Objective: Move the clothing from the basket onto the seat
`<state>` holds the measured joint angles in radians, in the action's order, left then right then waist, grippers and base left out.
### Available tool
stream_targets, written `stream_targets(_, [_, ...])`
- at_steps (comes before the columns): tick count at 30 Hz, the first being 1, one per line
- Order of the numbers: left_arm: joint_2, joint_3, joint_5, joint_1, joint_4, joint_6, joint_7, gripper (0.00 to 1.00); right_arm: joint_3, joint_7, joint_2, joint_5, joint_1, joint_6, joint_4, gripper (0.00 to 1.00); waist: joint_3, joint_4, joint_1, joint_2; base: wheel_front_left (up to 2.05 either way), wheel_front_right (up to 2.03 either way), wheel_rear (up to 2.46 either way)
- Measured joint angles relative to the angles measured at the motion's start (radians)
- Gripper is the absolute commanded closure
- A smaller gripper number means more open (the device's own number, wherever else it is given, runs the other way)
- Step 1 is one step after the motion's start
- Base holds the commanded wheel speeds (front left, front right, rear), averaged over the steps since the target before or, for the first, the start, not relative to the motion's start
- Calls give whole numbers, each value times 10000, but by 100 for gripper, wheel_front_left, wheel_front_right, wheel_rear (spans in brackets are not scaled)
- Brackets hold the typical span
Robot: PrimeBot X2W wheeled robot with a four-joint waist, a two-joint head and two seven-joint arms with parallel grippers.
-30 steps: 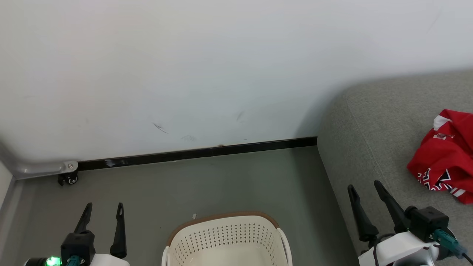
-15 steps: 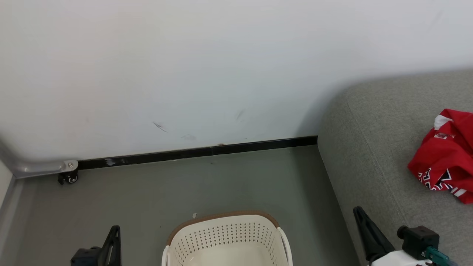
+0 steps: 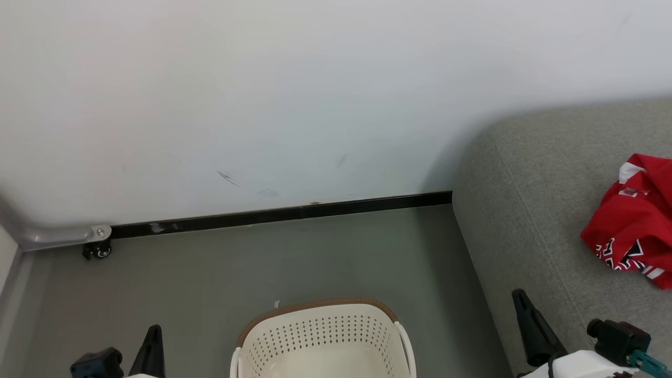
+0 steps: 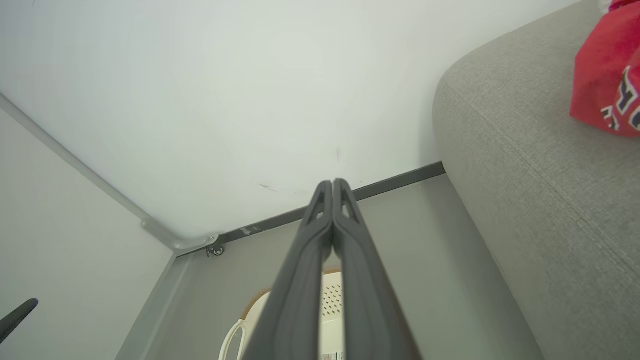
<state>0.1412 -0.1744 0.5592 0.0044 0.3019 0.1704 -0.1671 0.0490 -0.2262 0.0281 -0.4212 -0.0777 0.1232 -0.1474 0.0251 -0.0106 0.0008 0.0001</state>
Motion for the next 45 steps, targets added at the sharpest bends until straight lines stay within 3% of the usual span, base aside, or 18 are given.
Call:
stream_targets(16, [-209, 535, 2040, -43, -35, -598, 625, 100, -209, 545, 144, -2508, 46, 0, -130, 100, 52, 33, 135, 0, 0, 0, 0])
stream_targets(23, [-286, 757, 2890, -93, -63, -844, 882, 100, -278, 800, 217, -3622, 66, 0, -205, 100, 83, 43, 165, 0, 0, 0, 0])
stream_targets(30, [-399, 953, 3672, -145, -88, -1041, 1058, 100, -320, 955, 314, -4575, 260, 0, -284, 100, 81, 50, 160, 0, 0, 0, 0])
stream_targets(45, [-577, 1455, 5764, -254, -92, -1603, 1609, 100, -420, 1442, 472, -7087, 598, 0, -587, 100, -74, 69, 30, 0, 0, 0, 0])
